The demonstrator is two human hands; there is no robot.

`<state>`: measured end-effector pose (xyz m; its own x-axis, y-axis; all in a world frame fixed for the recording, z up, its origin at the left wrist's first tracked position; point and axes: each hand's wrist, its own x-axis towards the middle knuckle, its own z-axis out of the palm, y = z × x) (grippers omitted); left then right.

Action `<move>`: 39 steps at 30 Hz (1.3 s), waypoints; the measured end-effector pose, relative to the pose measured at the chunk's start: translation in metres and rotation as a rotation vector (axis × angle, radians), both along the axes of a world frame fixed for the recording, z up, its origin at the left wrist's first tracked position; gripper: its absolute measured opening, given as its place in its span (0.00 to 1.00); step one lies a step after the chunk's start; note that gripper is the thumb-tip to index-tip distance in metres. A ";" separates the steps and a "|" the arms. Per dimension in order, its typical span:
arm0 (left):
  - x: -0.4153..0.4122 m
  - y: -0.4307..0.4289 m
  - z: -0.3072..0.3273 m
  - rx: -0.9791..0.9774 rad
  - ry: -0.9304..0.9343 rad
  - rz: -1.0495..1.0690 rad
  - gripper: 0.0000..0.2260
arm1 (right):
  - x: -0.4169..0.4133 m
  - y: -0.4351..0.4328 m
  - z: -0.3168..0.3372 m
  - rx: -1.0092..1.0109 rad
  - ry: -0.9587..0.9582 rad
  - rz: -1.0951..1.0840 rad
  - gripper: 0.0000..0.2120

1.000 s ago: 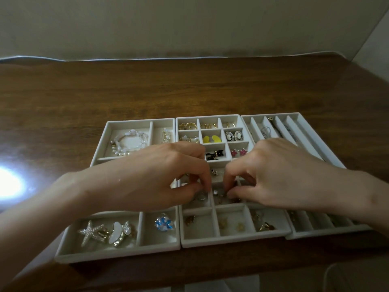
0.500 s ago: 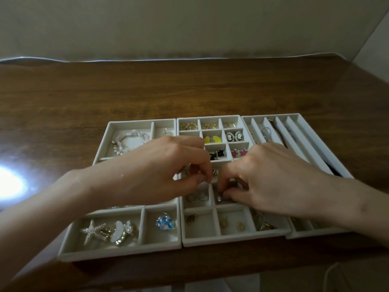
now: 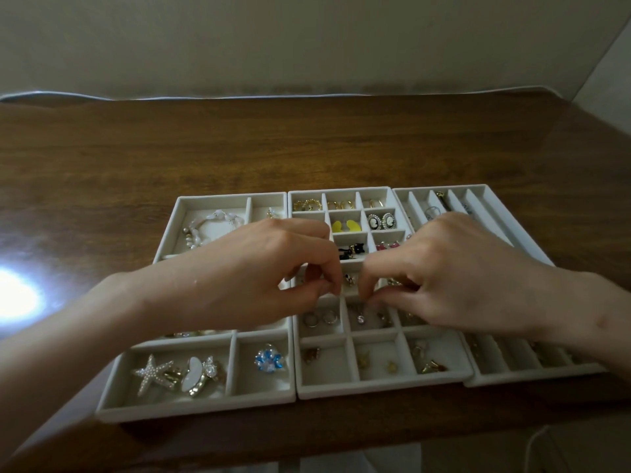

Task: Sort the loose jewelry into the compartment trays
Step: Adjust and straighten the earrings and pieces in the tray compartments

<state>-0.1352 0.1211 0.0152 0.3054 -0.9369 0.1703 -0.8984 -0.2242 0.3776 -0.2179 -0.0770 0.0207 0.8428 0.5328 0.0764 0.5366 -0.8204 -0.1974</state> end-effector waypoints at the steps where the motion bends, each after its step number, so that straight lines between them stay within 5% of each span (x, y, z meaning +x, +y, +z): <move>1: 0.000 0.000 0.000 0.000 0.004 0.001 0.10 | 0.000 -0.001 0.001 -0.008 -0.005 -0.009 0.07; 19: -0.001 0.003 0.000 -0.005 0.003 -0.011 0.10 | -0.002 -0.005 0.010 0.099 0.134 -0.040 0.04; 39: -0.002 0.001 -0.003 -0.008 -0.008 -0.002 0.09 | 0.002 0.003 0.010 -0.069 0.196 -0.096 0.04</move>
<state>-0.1373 0.1225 0.0126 0.3017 -0.9362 0.1801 -0.9020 -0.2191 0.3721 -0.2159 -0.0737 0.0311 0.8852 0.4474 -0.1273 0.4120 -0.8811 -0.2321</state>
